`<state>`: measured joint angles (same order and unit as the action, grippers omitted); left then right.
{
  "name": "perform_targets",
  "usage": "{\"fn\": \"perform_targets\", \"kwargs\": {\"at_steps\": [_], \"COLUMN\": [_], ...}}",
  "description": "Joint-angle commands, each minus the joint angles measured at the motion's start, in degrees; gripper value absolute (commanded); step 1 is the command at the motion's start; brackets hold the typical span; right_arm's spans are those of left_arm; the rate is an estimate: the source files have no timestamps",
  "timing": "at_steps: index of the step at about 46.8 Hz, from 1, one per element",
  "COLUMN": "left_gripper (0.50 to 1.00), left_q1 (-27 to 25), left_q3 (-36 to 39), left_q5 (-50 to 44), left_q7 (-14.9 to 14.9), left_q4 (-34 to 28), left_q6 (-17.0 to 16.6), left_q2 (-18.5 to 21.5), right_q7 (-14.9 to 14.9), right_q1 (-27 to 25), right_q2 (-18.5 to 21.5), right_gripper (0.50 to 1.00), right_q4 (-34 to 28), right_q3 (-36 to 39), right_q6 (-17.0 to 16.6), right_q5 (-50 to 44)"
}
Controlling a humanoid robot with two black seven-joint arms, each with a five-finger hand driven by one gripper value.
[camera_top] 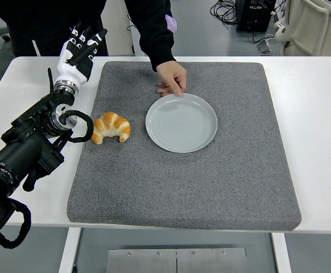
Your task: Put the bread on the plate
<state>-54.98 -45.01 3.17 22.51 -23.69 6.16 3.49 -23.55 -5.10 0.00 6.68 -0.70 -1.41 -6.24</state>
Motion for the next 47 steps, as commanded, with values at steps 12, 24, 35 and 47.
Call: {"fn": "perform_targets", "kwargs": {"at_steps": [12,24,35,47], "left_gripper": [0.975,0.975,0.975,0.975], "left_q1": [0.05,-0.04,-0.12,-0.13], "left_q3": [-0.87,-0.96,-0.87,0.01], "left_q5": [-0.09,-0.09,-0.09,0.00], "left_q7": [-0.10,-0.18,-0.10,-0.18], "left_q4": [-0.21,-0.21,-0.21,-0.12], "left_q6": [0.26,0.08,0.26,1.14], "left_q2": [-0.15,-0.06,0.11,0.47], "right_q7": [0.00,0.00,0.00,0.00], "right_q1": [0.00,0.00,0.00,0.00], "right_q2": [0.00,0.00,0.00,0.00], "right_gripper": [1.000,1.000,1.000,1.000], "right_q4": [0.00,0.00,0.00,0.00], "right_q3": [0.00,0.00,0.00,0.00], "right_q6": [0.00,0.00,0.00,0.00], "right_q5": [0.00,0.00,0.00,0.00]}}
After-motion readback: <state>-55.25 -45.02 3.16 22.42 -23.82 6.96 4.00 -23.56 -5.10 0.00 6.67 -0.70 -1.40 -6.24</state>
